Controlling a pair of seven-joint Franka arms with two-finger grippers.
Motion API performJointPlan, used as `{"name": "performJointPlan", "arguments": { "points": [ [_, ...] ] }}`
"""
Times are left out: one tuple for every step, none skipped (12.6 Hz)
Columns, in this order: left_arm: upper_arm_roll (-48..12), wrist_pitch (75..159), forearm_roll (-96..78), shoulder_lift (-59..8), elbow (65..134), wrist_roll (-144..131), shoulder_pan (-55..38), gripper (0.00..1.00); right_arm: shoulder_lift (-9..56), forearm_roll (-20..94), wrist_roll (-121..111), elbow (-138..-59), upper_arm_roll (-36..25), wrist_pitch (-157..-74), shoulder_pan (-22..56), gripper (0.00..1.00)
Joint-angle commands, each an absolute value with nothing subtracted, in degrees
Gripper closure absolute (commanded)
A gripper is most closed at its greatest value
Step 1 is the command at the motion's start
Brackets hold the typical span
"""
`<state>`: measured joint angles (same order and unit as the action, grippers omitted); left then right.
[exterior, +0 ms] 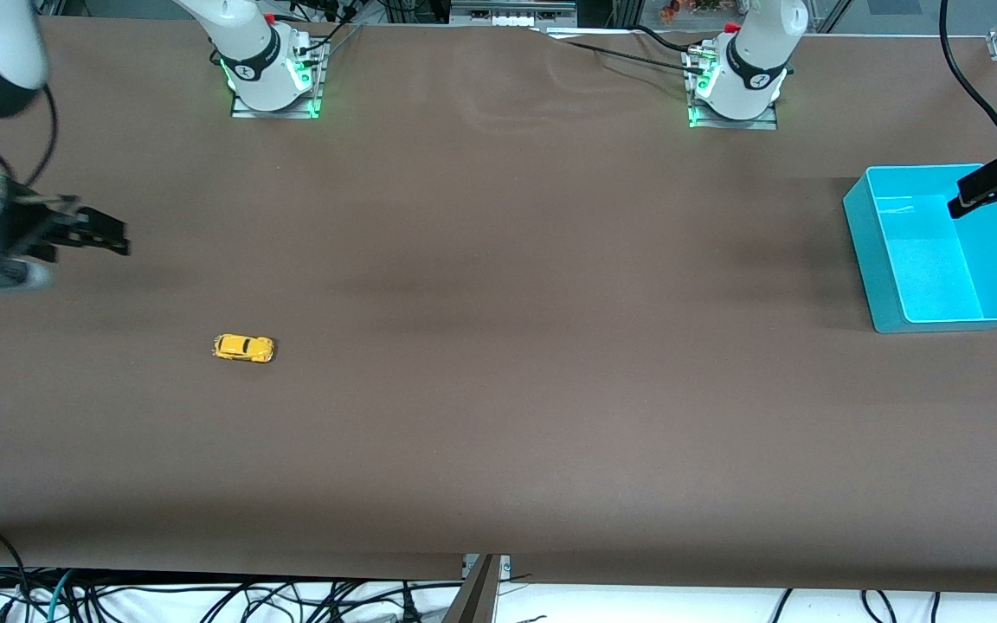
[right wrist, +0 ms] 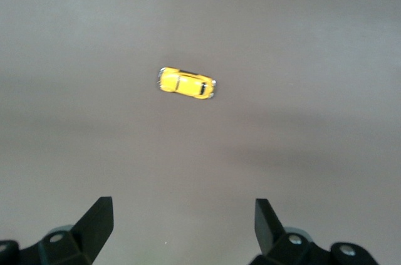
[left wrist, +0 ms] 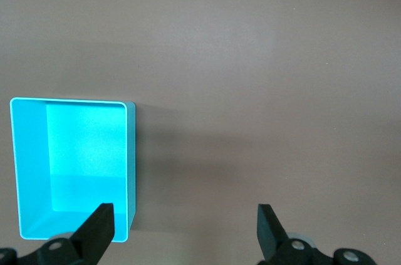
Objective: Wind and store yellow beetle car
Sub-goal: 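Move the right gripper over the yellow beetle car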
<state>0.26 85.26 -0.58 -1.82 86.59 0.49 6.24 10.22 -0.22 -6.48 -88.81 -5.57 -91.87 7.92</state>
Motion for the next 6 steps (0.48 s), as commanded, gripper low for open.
{"name": "performJointPlan", "arguments": {
  "points": [
    [0.0,84.2,-1.4,-2.3,85.2,0.3,6.7,0.00,12.6,-0.4,-7.1,-87.9,-5.6,-91.1,10.6,0.00],
    [0.0,84.2,-1.4,-2.2,85.2,0.3,6.7,0.00,13.6,-0.6,-7.1,-87.9,-5.6,-91.1,11.9,0.00],
    [0.0,84.2,-1.4,-2.3,85.2,0.3,6.7,0.00,14.4,-1.1,-7.0,-88.1,-5.7,-91.0,13.8,0.00],
    [0.1,84.2,-1.4,-2.3,85.2,0.3,6.7,0.00,15.1,-1.4,-7.8,-88.2,-5.7,-90.1,14.4,0.00],
    [0.1,84.2,-1.4,-2.2,85.2,0.3,6.7,0.00,16.2,-2.5,-13.0,-88.4,-5.7,-89.7,14.4,0.00],
    [0.1,84.2,-1.4,-2.3,85.2,0.3,6.7,0.00,17.6,-3.4,-20.2,-88.4,-5.8,-90.4,14.3,0.00]
  ]
}}
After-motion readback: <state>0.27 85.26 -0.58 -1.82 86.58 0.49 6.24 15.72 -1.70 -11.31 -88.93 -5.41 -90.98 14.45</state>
